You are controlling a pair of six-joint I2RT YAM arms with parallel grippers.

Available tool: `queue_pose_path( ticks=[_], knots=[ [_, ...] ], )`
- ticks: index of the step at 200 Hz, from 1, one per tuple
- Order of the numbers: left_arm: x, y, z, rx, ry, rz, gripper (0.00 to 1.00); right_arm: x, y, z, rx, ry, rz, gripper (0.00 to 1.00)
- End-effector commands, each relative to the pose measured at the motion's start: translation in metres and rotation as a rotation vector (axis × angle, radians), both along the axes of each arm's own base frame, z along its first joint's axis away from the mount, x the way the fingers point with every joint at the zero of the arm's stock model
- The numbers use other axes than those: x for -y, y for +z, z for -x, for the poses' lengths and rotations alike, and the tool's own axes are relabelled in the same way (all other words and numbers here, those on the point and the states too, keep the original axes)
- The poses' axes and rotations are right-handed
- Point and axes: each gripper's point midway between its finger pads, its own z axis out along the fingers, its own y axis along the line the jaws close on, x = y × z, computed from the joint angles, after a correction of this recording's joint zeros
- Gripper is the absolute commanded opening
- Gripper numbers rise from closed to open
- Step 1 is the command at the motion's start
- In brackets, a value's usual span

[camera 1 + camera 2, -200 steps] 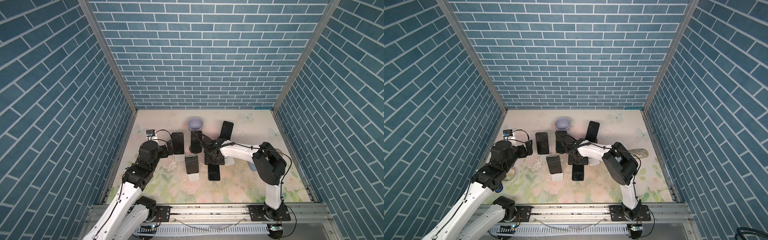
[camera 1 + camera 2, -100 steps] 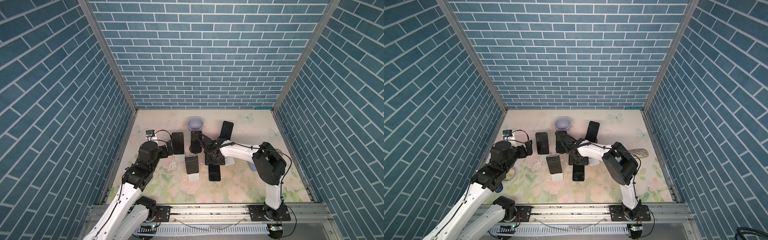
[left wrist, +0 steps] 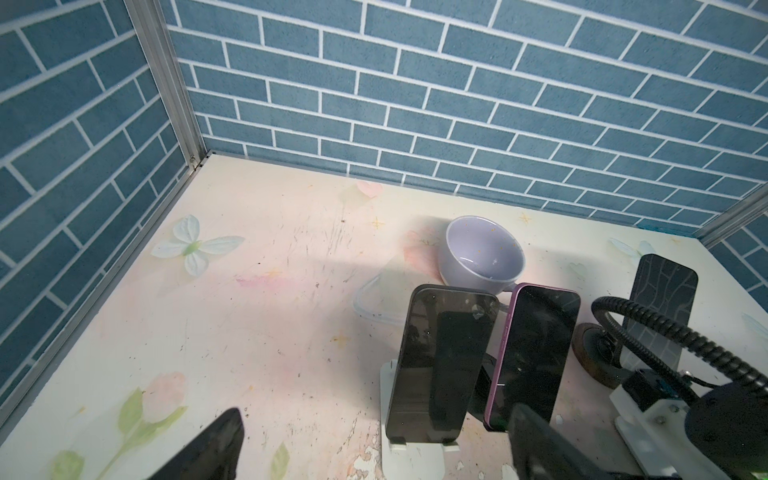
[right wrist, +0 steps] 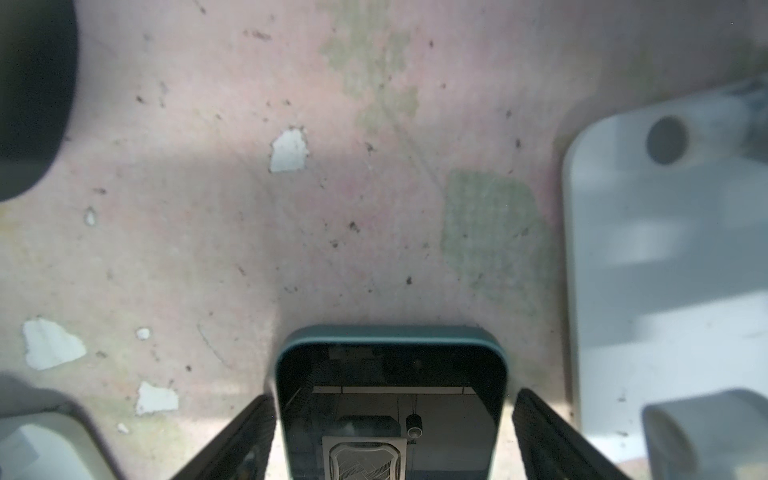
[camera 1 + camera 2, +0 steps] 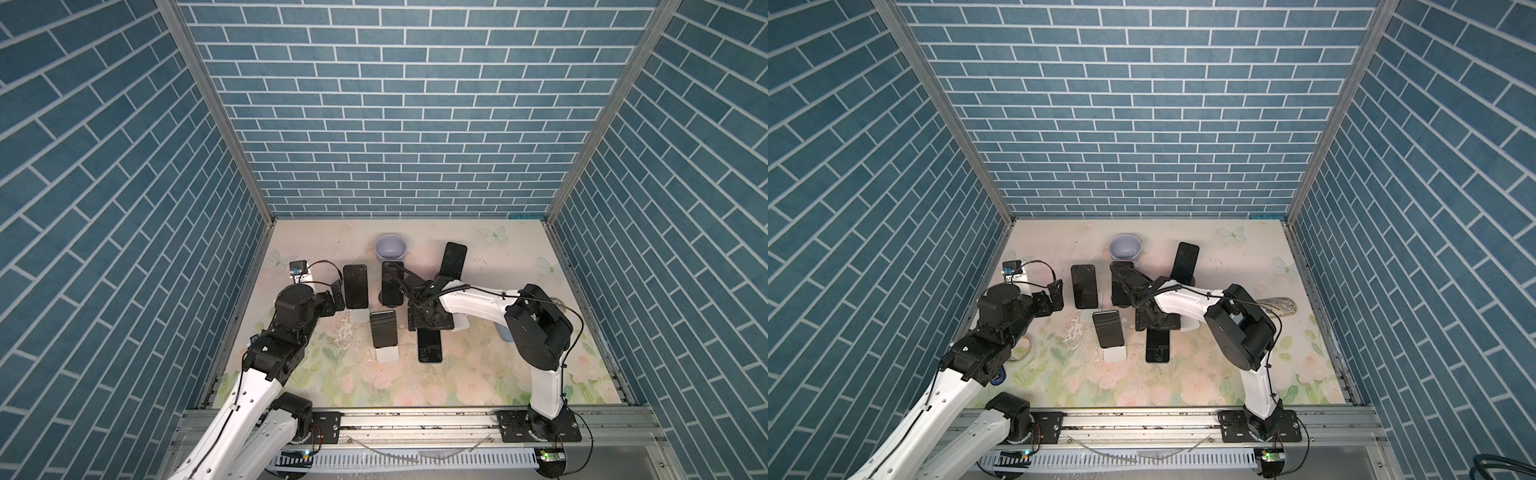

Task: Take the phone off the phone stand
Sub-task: 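Open the right gripper to release the phone and raise it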

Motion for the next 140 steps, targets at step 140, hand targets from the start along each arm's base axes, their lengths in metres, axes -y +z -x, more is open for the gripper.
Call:
queue_pose_path(
  ticks=[140],
  knots=[
    [0.038, 0.019, 0.000, -0.003, -0.212, 0.029, 1.00, 0.001, 0.148, -0.048, 0.345, 0.190, -0.046, 0.92]
  ],
)
